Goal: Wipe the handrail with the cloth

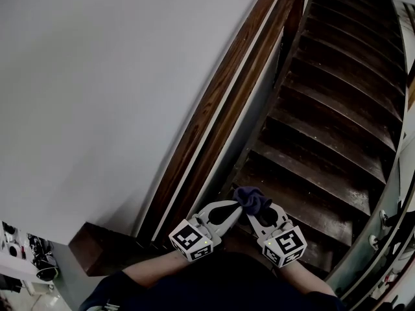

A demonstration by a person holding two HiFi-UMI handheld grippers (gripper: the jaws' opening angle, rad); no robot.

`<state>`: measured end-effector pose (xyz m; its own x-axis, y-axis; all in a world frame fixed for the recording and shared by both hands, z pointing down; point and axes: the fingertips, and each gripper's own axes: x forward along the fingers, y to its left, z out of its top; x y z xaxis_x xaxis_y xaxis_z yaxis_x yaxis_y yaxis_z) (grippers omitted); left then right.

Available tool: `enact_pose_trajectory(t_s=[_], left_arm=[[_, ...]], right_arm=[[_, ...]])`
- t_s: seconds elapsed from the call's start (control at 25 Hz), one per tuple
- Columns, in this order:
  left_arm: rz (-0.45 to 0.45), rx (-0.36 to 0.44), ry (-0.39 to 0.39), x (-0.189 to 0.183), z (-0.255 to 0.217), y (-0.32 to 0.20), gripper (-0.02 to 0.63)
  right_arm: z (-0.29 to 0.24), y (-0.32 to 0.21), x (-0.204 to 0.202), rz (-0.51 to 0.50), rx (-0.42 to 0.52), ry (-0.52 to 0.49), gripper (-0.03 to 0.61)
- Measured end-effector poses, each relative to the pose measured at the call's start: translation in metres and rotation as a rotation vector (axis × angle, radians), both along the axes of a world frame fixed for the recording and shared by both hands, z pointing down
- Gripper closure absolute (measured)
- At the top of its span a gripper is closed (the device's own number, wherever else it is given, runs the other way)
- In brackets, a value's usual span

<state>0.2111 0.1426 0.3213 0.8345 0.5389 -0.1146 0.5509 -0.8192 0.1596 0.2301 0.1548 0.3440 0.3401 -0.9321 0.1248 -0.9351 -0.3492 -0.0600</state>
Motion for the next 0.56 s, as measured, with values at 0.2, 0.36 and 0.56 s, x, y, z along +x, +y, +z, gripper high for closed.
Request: enact_pose_trajectory(t_s=[0.2, 0.36, 0.56], left_arm=[[-0.008, 0.006, 0.002, -0.006, 0.000, -0.001, 0.609], [-0.016, 0.002, 0.003, -0.009, 0.000, -0.005, 0.610], [-0.023, 0.006, 0.004, -0.012, -0.001, -0.011, 0.610]], right_arm=[[0.003, 0.002, -0.002, 0.000, -0.011, 0.004, 0.482], [0.005, 0.000, -0.004, -0.004, -0.027, 0.010, 0.482], [0.005, -0.002, -0.007, -0.003, -0.033, 0.011, 0.482]])
